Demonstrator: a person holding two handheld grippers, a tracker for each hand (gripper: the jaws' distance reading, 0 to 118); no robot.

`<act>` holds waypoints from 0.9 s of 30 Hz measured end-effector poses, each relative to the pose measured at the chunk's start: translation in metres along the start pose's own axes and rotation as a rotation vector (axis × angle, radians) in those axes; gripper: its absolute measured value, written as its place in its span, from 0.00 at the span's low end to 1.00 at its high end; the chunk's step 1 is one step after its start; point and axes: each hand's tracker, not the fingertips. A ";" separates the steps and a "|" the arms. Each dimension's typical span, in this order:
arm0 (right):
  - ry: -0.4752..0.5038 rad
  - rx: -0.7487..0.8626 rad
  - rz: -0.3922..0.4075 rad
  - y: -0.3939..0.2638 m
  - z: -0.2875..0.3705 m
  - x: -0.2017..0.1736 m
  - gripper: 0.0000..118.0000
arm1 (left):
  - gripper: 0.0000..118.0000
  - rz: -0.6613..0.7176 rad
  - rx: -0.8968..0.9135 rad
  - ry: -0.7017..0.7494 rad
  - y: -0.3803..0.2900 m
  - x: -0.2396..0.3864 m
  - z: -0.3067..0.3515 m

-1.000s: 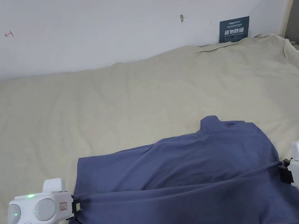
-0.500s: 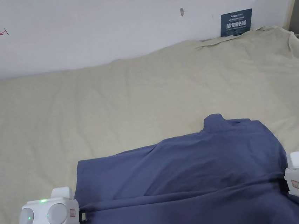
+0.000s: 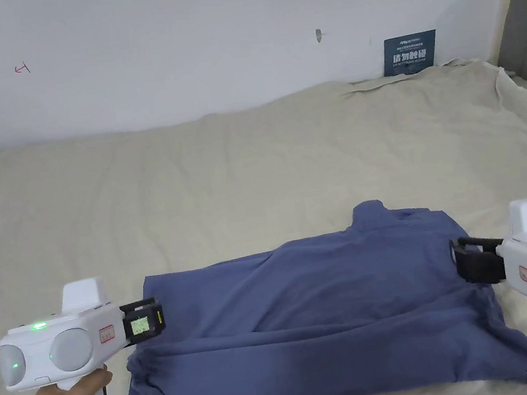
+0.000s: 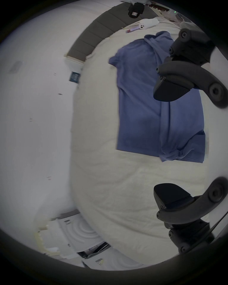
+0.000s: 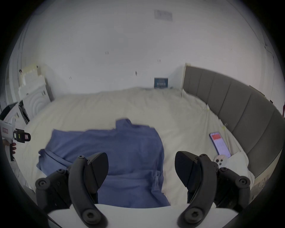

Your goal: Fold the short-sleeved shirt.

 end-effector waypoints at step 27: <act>-0.081 0.330 0.018 -0.042 0.102 -0.029 0.00 | 0.00 -0.112 0.413 0.039 -0.084 0.043 0.107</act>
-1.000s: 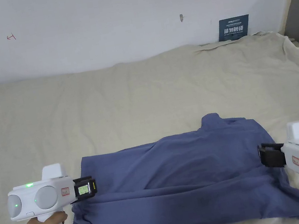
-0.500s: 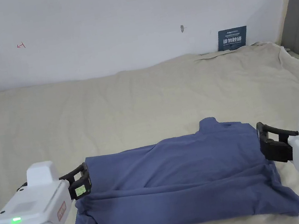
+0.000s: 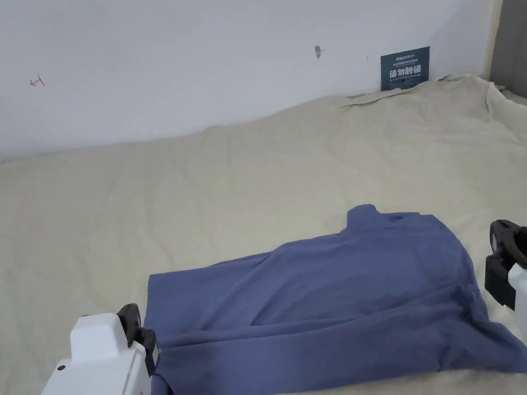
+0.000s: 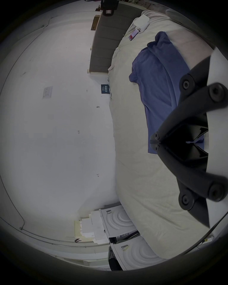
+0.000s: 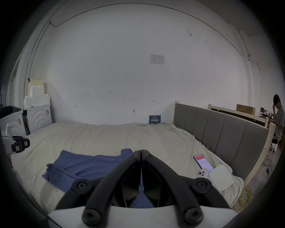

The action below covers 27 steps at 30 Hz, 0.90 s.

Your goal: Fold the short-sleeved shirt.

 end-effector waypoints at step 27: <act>-0.008 -0.110 -0.024 -0.017 -0.036 0.012 0.00 | 0.79 0.128 -0.779 -0.017 -0.075 -0.058 -0.147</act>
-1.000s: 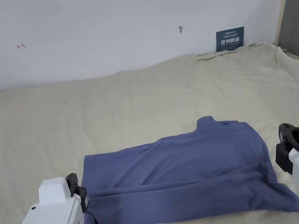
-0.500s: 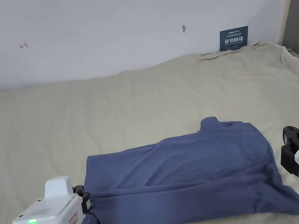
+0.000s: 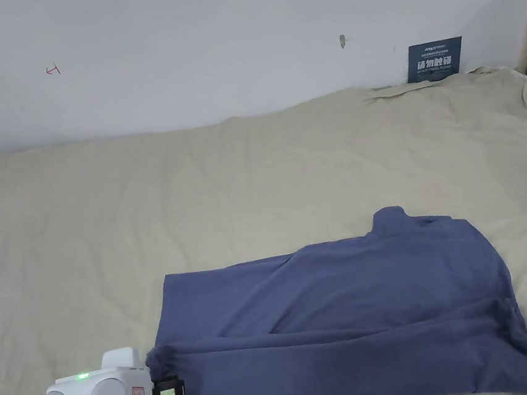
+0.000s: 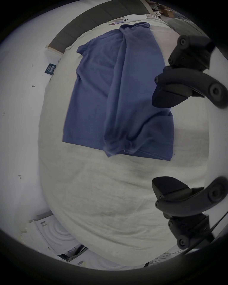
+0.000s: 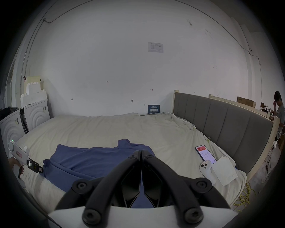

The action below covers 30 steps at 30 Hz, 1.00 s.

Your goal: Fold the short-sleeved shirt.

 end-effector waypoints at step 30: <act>0.024 -0.507 -0.109 -0.080 -0.059 0.057 0.85 | 0.03 0.043 0.039 -0.146 0.004 -0.014 0.025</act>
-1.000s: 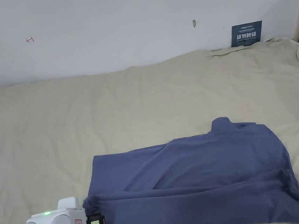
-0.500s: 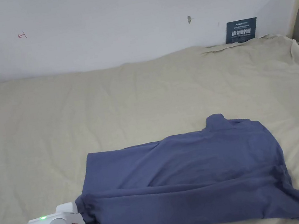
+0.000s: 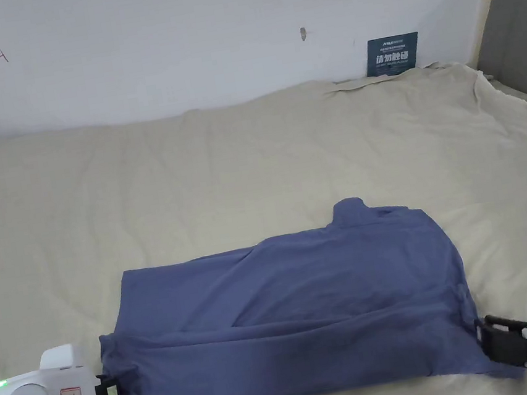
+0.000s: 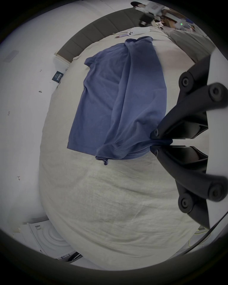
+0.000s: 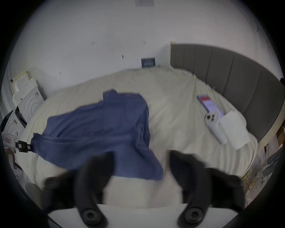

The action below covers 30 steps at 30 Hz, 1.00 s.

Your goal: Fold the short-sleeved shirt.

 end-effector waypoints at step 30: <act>0.077 -0.056 0.026 0.000 0.000 -0.001 0.03 | 0.03 0.139 0.021 -0.067 -0.013 -0.029 0.010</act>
